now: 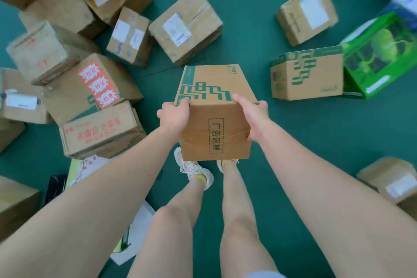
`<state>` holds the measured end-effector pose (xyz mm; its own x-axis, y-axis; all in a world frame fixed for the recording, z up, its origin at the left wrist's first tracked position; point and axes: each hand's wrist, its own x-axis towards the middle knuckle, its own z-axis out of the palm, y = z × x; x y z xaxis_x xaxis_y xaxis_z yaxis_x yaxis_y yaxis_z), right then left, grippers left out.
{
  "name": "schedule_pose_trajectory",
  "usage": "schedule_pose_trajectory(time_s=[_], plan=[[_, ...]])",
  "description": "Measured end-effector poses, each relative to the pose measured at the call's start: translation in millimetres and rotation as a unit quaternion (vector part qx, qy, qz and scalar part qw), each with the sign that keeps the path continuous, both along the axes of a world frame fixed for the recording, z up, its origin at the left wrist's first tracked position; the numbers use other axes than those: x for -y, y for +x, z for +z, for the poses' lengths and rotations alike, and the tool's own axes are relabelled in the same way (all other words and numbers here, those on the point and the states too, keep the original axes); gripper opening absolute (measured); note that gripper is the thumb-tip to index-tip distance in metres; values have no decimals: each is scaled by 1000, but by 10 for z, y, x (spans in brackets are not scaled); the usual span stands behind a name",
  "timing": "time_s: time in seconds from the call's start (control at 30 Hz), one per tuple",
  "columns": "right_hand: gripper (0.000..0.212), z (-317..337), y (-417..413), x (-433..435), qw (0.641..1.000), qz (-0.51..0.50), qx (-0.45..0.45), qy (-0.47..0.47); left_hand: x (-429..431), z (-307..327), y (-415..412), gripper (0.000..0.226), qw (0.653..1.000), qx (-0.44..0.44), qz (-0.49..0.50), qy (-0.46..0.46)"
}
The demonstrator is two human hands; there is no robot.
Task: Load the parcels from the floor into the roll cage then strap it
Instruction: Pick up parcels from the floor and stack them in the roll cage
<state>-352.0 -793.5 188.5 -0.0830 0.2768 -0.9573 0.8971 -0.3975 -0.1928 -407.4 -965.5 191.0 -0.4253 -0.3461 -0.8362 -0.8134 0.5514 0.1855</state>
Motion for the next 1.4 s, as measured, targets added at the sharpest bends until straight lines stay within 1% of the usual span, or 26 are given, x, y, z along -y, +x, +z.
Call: schedule_pose_trajectory(time_s=[0.1,0.27,0.37,0.43,0.57,0.67,0.83,0.93,0.97,1.07,1.13,1.23,1.27,1.33,1.4], plan=[[61,532,158,-364,997,-72,-10,-6,-493,504,-118,62,996,7,-86,4],[71,1417,408,-889,982,-182,-39,12,-1238,1383,-145,62,986,-13,-162,42],[68,1895,599,-1155,969,-240,-62,21,-1606,1830,-105,67,979,-27,-186,78],[64,2156,746,-1300,957,-277,-79,28,-1846,2086,-59,66,971,-43,-213,95],[63,2572,1087,-1553,930,-348,-114,37,-2355,2558,124,52,955,-47,-249,155],[59,2827,1363,-1719,901,-409,-131,53,-2729,2813,279,51,934,-46,-297,192],[73,3206,1823,-1924,846,-500,-155,102,-3324,3176,635,49,891,-58,-388,231],[74,3423,2101,-1965,808,-550,-163,135,-3605,3356,886,46,857,-61,-446,252],[75,3493,2189,-1956,793,-568,-162,146,-3687,3396,968,49,845,-58,-462,262],[79,3734,2457,-1862,741,-628,-159,178,-3902,3570,1273,51,805,-47,-512,296],[76,3874,2657,-1746,701,-668,-153,197,-3980,3706,1526,51,770,-26,-560,305],[60,4084,2988,-1499,640,-718,-146,232,-4076,3786,1937,77,711,10,-626,321],[55,4143,3100,-1402,622,-732,-141,239,-4098,3774,2086,80,689,18,-649,321],[51,4248,3335,-1180,585,-760,-130,252,-4099,3767,2439,72,645,33,-690,326],[51,4322,3571,-950,542,-787,-118,270,-3966,3943,2809,69,606,44,-720,335]])
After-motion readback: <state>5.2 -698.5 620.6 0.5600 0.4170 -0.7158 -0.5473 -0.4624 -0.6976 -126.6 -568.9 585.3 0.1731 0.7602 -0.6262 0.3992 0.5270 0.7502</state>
